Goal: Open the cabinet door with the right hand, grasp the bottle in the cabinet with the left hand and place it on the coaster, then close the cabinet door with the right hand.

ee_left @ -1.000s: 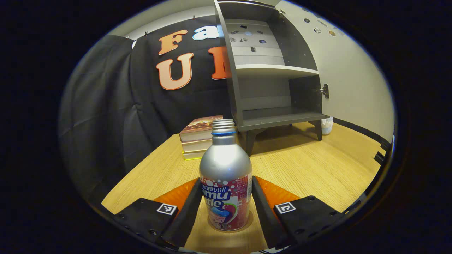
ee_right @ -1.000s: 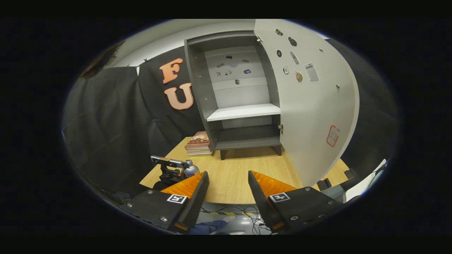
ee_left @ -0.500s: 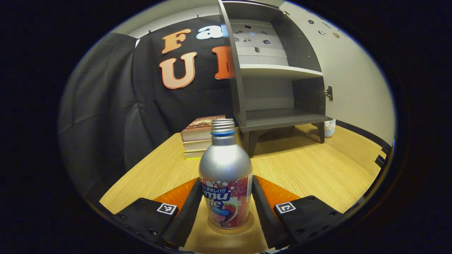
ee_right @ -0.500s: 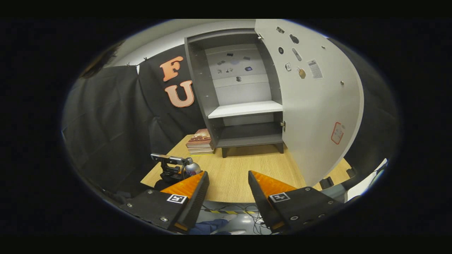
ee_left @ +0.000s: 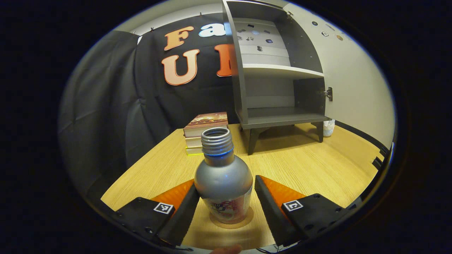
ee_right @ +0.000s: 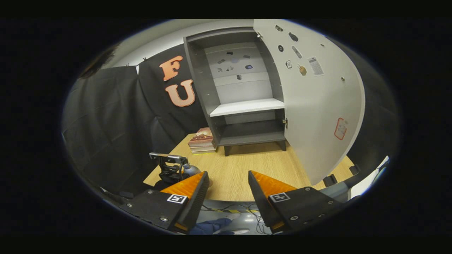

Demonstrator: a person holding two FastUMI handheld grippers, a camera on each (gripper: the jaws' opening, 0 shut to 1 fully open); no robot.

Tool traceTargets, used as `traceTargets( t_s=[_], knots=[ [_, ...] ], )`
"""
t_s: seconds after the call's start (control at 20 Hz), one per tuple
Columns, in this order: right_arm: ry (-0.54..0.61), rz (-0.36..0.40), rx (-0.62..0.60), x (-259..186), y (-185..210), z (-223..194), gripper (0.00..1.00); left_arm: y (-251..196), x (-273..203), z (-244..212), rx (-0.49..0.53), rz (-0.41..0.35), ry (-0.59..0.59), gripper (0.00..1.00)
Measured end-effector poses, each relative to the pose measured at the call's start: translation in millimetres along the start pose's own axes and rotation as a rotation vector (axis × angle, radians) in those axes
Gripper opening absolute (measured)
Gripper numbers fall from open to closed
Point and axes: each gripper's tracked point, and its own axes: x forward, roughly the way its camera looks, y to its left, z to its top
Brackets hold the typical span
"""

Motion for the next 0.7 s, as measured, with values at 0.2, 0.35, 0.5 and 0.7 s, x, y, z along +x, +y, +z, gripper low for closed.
traceTargets(
  t_s=[0.2,0.35,0.5,0.7],
  knots=[
    [-0.026,-0.004,0.007,-9.1,1.1,5.8,0.7,1.7,-7.4,10.6,0.011,-0.003,-0.012,0.97],
    [-0.062,-0.009,0.019,-17.1,0.1,16.1,0.7,5.8,-17.4,35.5,0.019,0.001,-0.042,0.98],
    [-0.113,-0.029,0.015,-30.2,-8.1,32.0,0.7,10.7,-28.1,78.3,0.025,-0.003,-0.107,0.98],
    [-0.211,-0.074,-0.014,-54.5,-28.1,69.4,0.7,17.3,-43.8,139.0,0.006,-0.02,-0.185,0.98]
  ],
)
